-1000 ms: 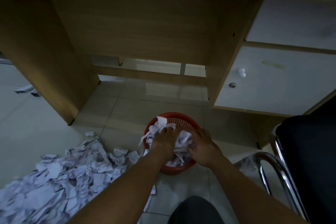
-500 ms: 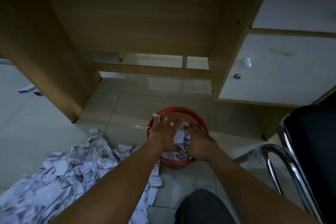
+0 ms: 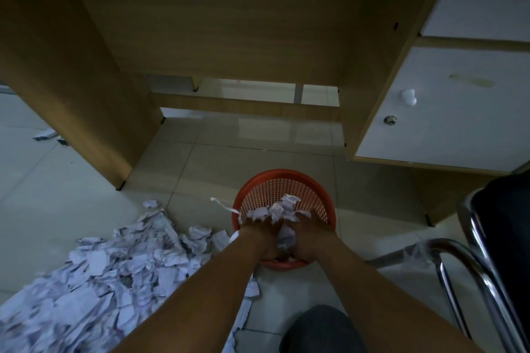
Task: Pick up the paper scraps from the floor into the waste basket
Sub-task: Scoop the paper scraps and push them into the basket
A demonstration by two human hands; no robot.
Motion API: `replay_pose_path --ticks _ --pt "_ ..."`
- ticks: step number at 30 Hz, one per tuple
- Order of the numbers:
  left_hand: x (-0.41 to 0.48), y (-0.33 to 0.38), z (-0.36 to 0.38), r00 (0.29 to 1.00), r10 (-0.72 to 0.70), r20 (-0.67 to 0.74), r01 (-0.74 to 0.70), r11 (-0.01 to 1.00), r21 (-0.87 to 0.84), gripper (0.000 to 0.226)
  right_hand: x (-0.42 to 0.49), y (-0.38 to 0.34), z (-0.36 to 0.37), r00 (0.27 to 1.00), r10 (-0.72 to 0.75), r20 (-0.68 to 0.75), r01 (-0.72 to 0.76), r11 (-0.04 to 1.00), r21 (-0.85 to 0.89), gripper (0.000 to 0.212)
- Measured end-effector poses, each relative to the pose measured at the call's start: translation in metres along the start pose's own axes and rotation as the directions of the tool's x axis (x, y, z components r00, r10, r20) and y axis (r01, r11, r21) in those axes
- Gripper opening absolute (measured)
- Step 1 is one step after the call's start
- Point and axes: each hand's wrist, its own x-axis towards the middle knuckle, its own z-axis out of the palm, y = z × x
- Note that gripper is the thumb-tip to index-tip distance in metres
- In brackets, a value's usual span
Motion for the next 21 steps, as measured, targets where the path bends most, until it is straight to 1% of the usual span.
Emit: replay_pose_path --ticks 3,7,11,14,16,18,21 --pt "0.009 -0.001 0.004 0.999 -0.041 -0.010 0.041 0.999 -0.018 0.114 0.003 -0.001 -0.004 0.993 0.092 0.073 -0.090 0.995 -0.039 0.091" --pt "0.014 0.000 0.005 1.000 -0.018 -0.004 0.018 1.000 0.003 0.116 0.014 -0.002 0.004 0.986 0.120 0.120 -0.122 0.992 0.007 0.087" --pt "0.004 0.005 -0.009 0.999 -0.013 -0.051 0.016 0.997 0.070 0.104 0.017 -0.004 0.003 0.985 0.144 0.094 -0.144 0.990 0.003 0.087" --pt "-0.006 0.007 -0.022 0.997 -0.008 -0.075 0.019 0.989 0.148 0.093 0.004 -0.006 -0.014 0.983 0.155 0.098 -0.151 0.987 -0.050 0.077" --pt "-0.010 0.003 -0.031 0.995 0.027 -0.100 -0.014 0.992 0.129 0.089 -0.008 -0.008 -0.030 0.987 0.155 0.040 -0.153 0.988 -0.033 0.070" --pt "-0.015 -0.004 -0.041 0.989 0.047 -0.140 -0.038 0.997 0.072 0.080 -0.023 -0.017 -0.045 0.988 0.138 -0.065 -0.134 0.989 0.068 0.065" --pt "-0.031 -0.021 -0.052 0.963 -0.012 -0.268 0.006 1.000 -0.025 0.057 -0.035 -0.039 -0.054 0.966 0.151 -0.209 -0.126 0.984 0.126 0.054"
